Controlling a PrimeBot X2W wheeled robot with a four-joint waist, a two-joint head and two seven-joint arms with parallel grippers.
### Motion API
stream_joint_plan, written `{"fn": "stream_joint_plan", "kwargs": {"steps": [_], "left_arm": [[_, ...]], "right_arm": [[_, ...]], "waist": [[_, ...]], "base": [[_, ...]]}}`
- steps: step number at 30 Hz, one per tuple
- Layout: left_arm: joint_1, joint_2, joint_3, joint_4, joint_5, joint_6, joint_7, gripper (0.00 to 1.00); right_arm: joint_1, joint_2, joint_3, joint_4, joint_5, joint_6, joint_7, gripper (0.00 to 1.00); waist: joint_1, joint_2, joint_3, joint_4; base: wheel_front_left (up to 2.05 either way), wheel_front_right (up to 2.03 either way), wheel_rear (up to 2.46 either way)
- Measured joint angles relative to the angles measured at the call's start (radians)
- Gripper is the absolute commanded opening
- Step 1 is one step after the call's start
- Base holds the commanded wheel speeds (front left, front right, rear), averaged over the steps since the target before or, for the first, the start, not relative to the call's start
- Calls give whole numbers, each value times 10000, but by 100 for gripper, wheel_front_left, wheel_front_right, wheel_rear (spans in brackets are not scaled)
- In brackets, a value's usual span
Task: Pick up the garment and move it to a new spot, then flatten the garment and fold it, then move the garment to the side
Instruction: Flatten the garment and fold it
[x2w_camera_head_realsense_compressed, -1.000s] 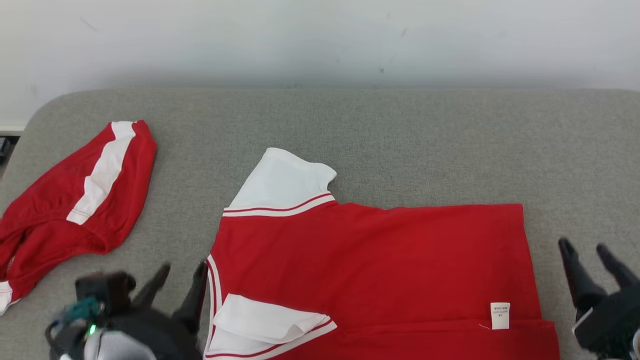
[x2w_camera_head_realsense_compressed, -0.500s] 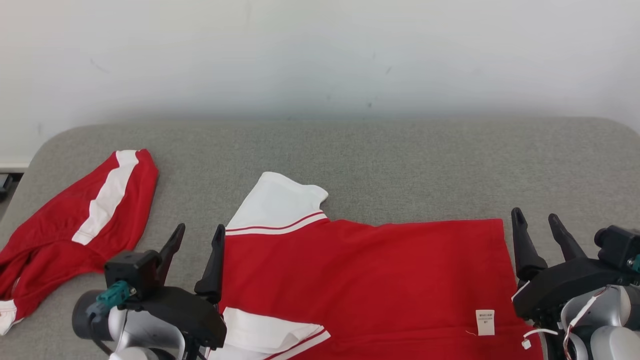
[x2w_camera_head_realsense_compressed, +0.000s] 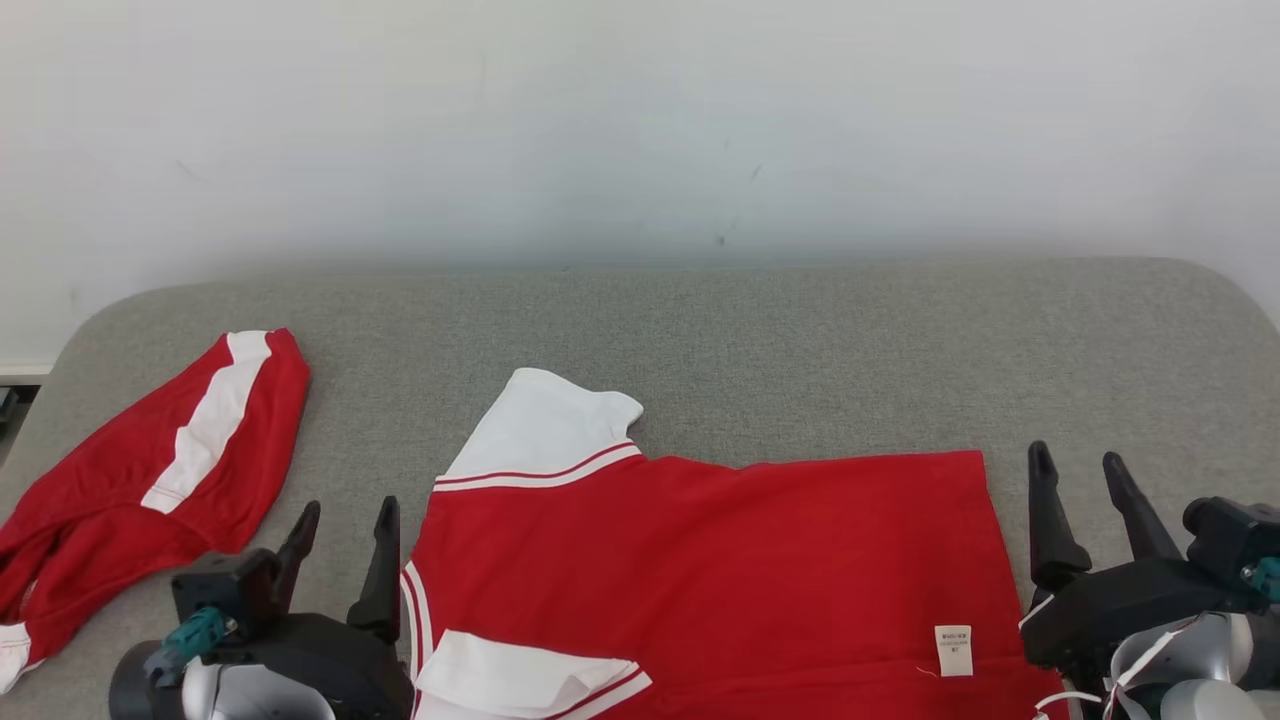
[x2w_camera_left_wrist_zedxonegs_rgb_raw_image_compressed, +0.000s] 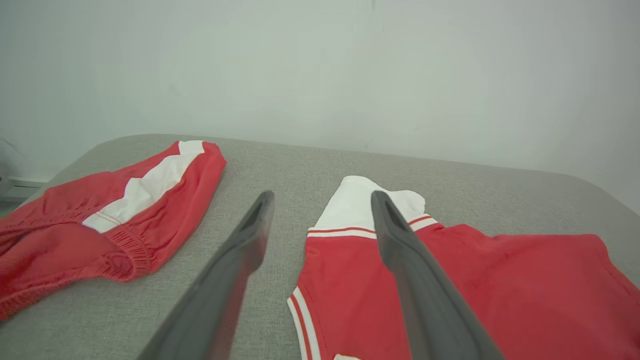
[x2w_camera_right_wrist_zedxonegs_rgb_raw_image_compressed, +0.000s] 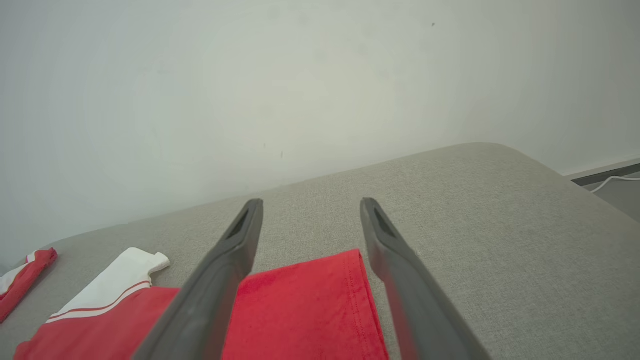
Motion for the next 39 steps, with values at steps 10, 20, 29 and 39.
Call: {"fn": "stream_joint_plan", "kwargs": {"steps": [10,20,29,39], "left_arm": [[34,-36,63,194,0,2,-186,100],[195,-52,-46,366,0,0,-263,100],[163,4,-219,600,-23,-274,-54,100],[-3071,499,-268,3166,-360,-1241,2330,100]], "right_arm": [[20,10,163,389,0,272,-464,100],[28,15,240,717,-23,384,-752,100],[18,25,366,780,-33,433,-926,100],[-561,75,1131,872,-176,662,-909,100]], "waist": [[0,0,-63,20],[1,0,-7,7],[1,1,127,-64],[2,1,708,-1020]], "base": [[0,0,0],[0,0,0],[0,0,0],[0,0,0]]}}
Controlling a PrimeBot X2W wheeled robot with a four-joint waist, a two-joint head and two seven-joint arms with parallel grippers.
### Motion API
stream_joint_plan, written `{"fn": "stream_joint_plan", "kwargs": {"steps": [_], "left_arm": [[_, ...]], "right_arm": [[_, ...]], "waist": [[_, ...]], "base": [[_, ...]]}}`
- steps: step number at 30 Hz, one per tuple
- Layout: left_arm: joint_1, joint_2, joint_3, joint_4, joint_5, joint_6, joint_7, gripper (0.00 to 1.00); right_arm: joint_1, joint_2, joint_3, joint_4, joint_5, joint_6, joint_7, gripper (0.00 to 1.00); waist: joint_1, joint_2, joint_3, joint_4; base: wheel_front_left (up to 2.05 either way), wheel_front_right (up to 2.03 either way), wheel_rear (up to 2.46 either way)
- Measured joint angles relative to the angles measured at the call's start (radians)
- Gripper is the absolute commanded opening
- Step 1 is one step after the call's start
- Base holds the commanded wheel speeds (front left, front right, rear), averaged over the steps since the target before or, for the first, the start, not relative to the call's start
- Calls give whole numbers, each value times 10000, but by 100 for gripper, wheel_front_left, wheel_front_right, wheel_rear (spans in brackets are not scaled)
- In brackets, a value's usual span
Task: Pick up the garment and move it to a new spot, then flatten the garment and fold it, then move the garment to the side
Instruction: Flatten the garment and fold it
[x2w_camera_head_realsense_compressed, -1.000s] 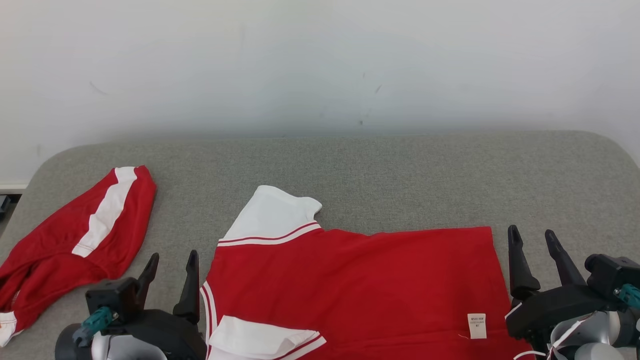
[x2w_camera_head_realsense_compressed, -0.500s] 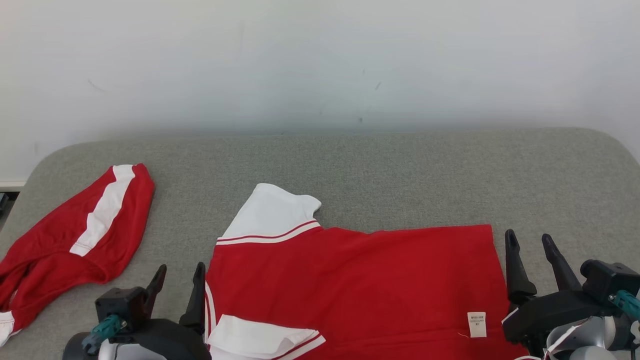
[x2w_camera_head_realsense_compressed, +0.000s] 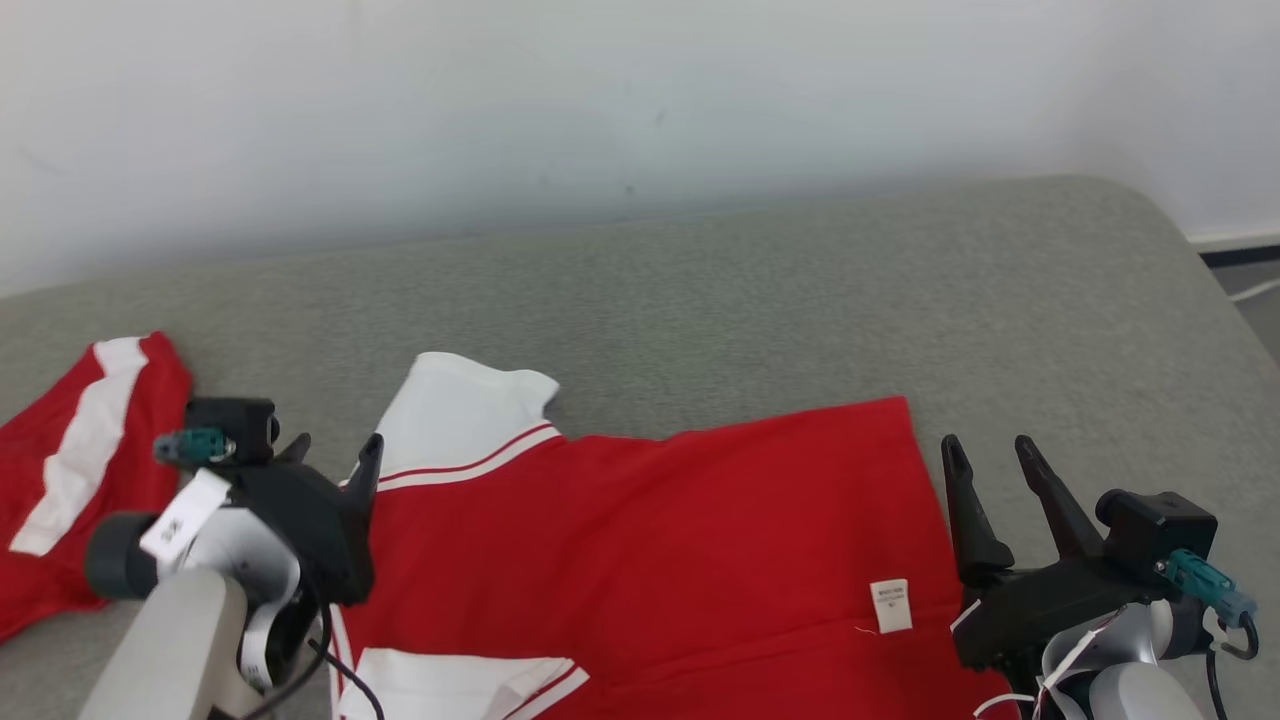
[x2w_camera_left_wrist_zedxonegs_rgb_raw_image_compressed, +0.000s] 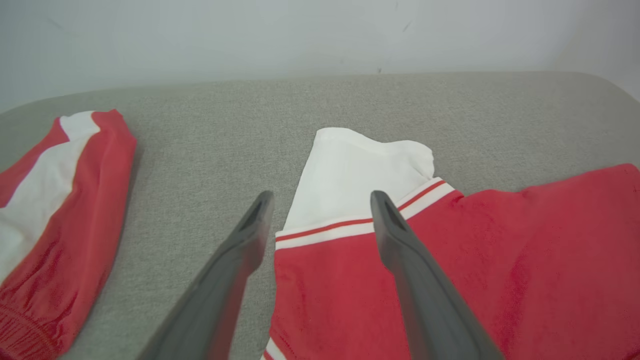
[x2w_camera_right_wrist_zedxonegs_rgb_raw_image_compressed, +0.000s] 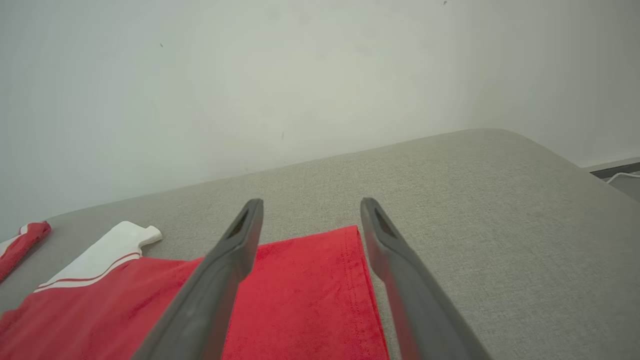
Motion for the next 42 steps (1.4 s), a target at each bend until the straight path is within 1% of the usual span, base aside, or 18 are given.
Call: {"fn": "stream_joint_plan", "kwargs": {"steps": [4,5,7,11,13,15,16,21,26,29,33,42], "left_arm": [[-882,36,-35,871,63,-8,617,100],[-1307,84,-25,1275,94,-6,848,100],[-1641,134,31,1624,113,35,1034,100],[-2009,512,48,2236,418,280,1430,100],[-2168,802,-73,2504,834,362,1647,100],[-2344,1007,-73,2690,926,453,1816,100],[-2462,1060,-71,2794,945,462,1841,100],[-2969,1131,-75,3099,1009,539,2136,100],[-3244,1340,-109,3536,1440,821,2376,100],[-3550,1333,-113,3699,1513,890,2429,100],[-3820,1308,-104,3944,1517,920,2428,100],[-4003,1335,-148,4416,1613,974,2299,100]], "right_arm": [[0,0,79,23,-2,46,8,100],[-12,4,115,54,-2,71,10,100],[-75,8,155,73,-2,73,12,100],[-254,8,232,56,-2,159,46,100],[-263,4,238,4,-2,165,88,100],[-263,-15,230,-88,-2,205,88,100],[-264,-33,224,-121,-2,249,90,100],[-288,-151,148,-203,0,263,94,100],[-311,-207,-33,-334,2,261,84,100],[-326,-261,-142,-382,2,249,81,100],[-377,-263,-136,-368,2,247,73,100],[-730,-247,65,-244,2,251,77,100]], "waist": [[0,0,149,-507],[0,0,228,-771],[1,1,308,-1047],[0,0,470,-1613],[0,0,563,-1888],[0,0,676,-2150],[0,0,741,-2269],[-1,0,1210,-2702],[0,1,1728,-2949],[0,1,2000,-3000],[0,1,2218,-2913],[0,0,2336,-2642]], "base": [[0,0,0],[0,0,0],[0,0,0],[0,0,0],[0,0,0],[0,0,0],[0,0,0],[0,0,0],[0,0,0],[0,0,0],[0,0,0],[0,0,0]]}}
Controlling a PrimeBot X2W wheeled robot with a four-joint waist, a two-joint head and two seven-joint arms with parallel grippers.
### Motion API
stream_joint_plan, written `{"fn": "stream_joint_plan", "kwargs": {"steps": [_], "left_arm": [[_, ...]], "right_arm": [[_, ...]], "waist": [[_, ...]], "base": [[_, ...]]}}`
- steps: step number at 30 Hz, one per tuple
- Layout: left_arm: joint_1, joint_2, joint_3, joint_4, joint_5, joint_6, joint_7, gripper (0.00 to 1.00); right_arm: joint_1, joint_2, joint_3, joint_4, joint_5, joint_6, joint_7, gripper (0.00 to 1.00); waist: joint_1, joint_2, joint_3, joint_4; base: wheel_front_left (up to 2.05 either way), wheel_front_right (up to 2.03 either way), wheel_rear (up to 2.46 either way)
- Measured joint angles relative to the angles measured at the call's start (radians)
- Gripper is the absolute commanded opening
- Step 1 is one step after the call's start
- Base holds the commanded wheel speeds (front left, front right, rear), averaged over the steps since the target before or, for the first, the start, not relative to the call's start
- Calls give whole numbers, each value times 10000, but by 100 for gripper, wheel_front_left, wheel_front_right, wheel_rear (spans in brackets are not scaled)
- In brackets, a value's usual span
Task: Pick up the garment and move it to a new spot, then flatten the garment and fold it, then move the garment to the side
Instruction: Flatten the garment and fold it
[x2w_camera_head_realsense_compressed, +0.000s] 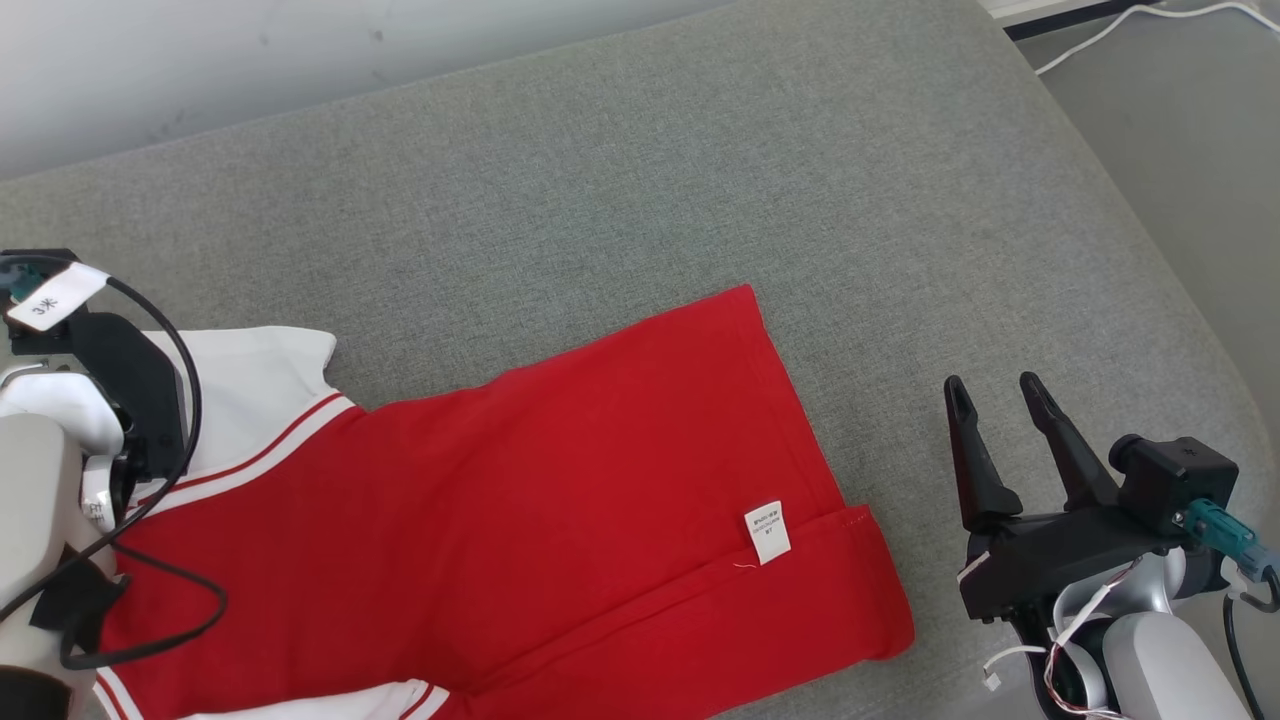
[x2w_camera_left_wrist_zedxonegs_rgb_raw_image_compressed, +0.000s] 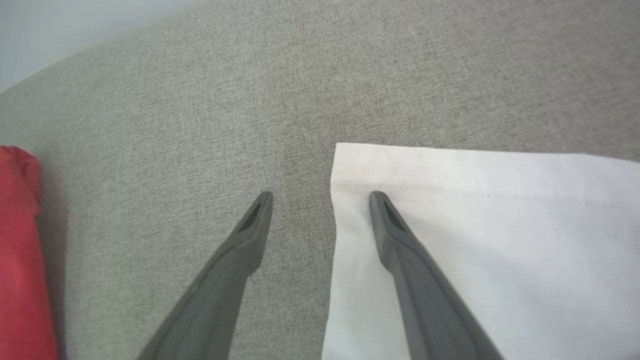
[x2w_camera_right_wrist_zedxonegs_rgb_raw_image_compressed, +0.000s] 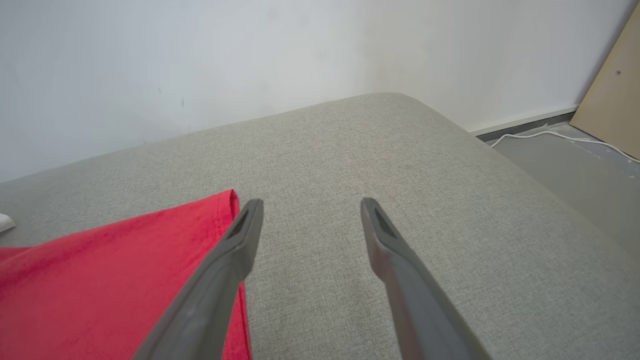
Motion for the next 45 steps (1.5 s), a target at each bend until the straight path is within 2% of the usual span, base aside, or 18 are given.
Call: {"fn": "stream_joint_plan", "kwargs": {"steps": [5,7,8,10,12,21,29,32,38,45], "left_arm": [[-122,-25,113,102,-136,-81,-56,100],[-154,-238,403,151,-468,-176,-102,100],[-173,-265,403,163,-468,-182,-138,96],[-231,-282,349,174,-460,-194,-153,0],[-383,-355,278,238,-451,-345,-150,0],[-564,-623,247,410,-493,-460,-228,0],[-706,-642,397,339,-876,-895,-426,0],[-798,-662,430,316,-982,-989,-504,0],[-990,-717,433,307,-1024,-1250,-589,0],[-993,-692,428,334,-1055,-1411,-729,0]], "right_arm": [[-7,0,38,8,0,12,8,100],[-6,-6,6,8,0,12,6,100],[-6,-8,-8,10,0,10,6,100],[-3,-17,-59,4,0,-2,-4,100],[4,-46,-134,-17,0,-6,-10,100],[-189,-148,63,25,-61,13,69,100],[-2394,-295,1482,426,-548,579,1703,100],[-3217,-226,1883,828,-614,660,2468,100],[-3927,-92,2107,2040,-631,608,3804,100],[-4651,27,2013,3033,-571,391,4422,100]], "waist": [[-1,0,69,-45],[-1,0,175,-95],[-1,0,203,-102],[-1,0,248,-104],[-1,0,288,-75],[-1,0,314,213],[-1,0,434,407],[0,0,511,443],[0,0,622,561],[0,-1,710,665]], "base": [[0,0,0],[0,0,0],[0,0,0],[0,0,0],[0,0,0],[0,0,0],[0,0,0],[0,0,0],[0,0,0],[0,0,0]]}}
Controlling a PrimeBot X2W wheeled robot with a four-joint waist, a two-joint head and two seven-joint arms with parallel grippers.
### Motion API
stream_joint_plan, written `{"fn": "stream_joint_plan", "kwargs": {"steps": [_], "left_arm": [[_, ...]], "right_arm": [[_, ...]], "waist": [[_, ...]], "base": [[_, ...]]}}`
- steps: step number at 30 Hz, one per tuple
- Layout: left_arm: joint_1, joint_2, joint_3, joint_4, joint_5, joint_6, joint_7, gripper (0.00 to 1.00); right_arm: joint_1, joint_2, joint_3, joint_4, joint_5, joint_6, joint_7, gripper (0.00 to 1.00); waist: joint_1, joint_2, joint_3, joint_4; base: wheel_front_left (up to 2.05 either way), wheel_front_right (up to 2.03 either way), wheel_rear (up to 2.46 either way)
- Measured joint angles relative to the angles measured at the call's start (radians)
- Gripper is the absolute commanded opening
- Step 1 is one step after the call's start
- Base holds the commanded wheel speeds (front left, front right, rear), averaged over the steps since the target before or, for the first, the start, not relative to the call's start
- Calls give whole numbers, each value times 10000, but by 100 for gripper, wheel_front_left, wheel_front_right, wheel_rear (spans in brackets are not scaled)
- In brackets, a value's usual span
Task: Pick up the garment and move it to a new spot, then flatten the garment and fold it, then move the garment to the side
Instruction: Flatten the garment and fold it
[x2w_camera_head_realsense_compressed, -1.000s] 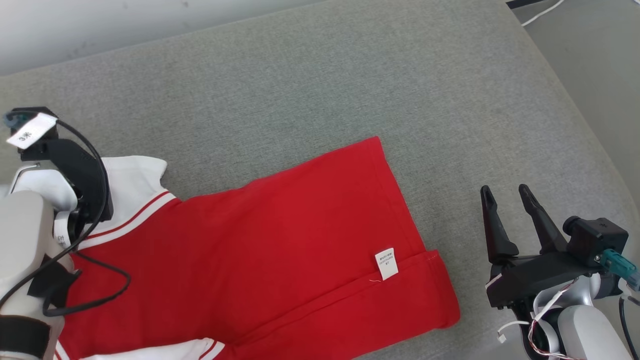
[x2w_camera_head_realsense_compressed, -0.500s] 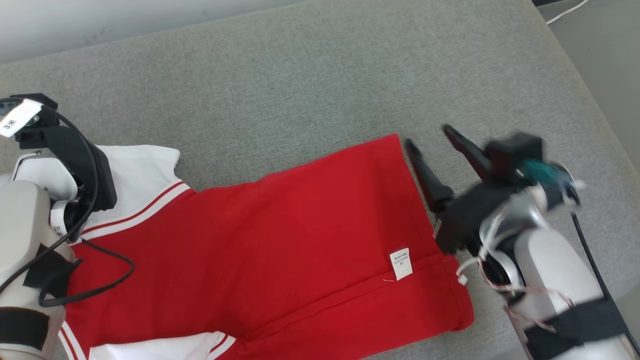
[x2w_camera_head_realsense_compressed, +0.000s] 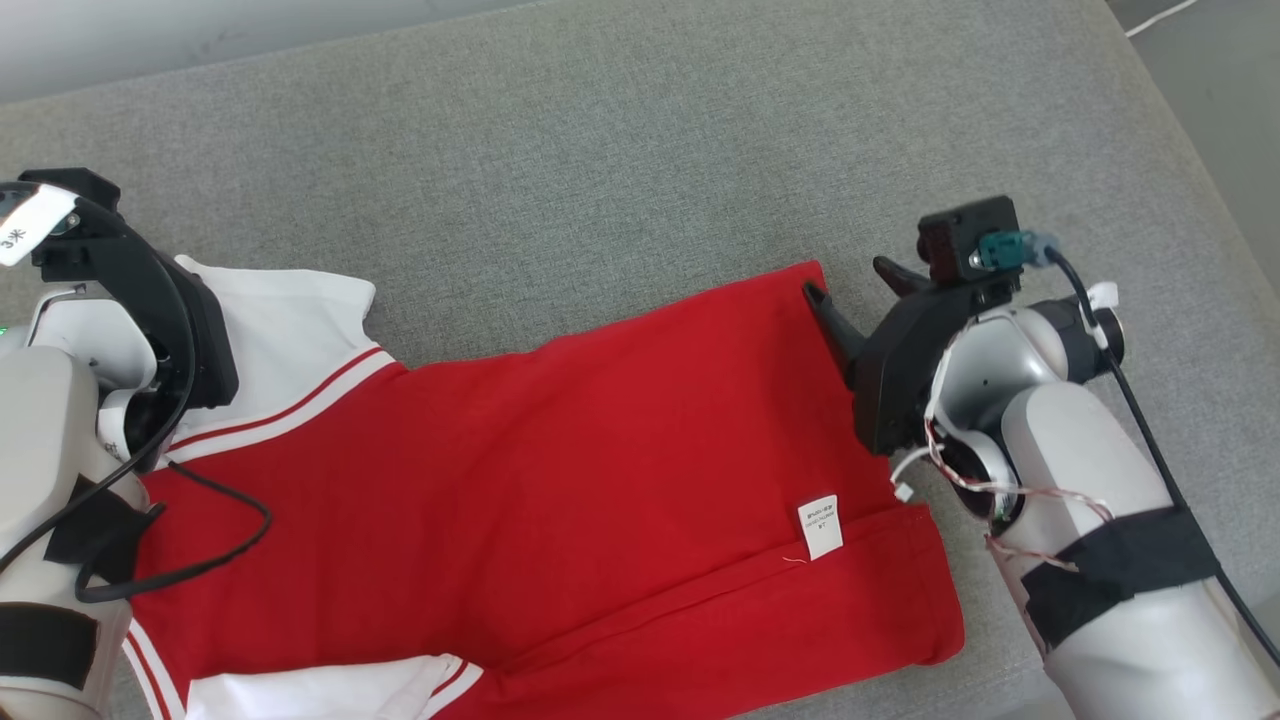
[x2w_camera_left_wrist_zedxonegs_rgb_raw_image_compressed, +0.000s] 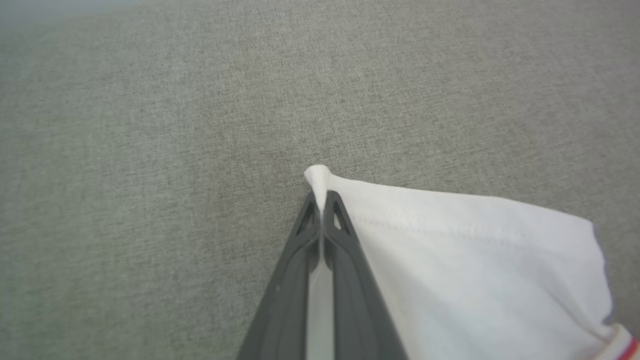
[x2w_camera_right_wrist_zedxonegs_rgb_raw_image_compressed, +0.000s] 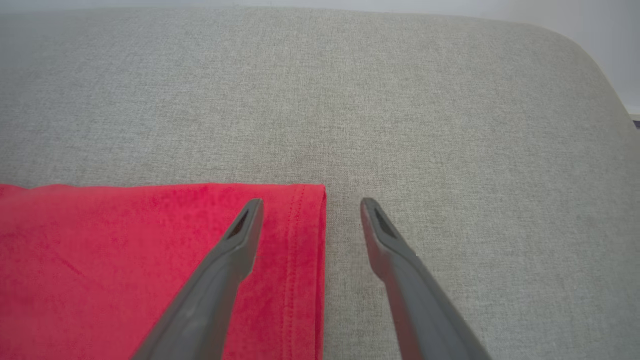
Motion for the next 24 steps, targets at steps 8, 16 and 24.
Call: {"fn": "stream_joint_plan", "kwargs": {"steps": [8,16,24], "left_arm": [[-2,-8,-23,65,0,-82,-36,0],[-208,-121,-117,153,0,-96,-36,0],[-337,-201,-150,309,-4,-190,-84,0]], "right_arm": [[-781,140,-339,1055,633,-236,428,80],[-1636,228,-337,2174,1183,-412,1225,79],[-2052,242,-84,2853,1337,-529,1685,56]], "waist": [[0,0,37,18],[0,0,115,148],[0,0,175,290]], "base": [[0,0,0],[0,0,0],[0,0,0]]}}
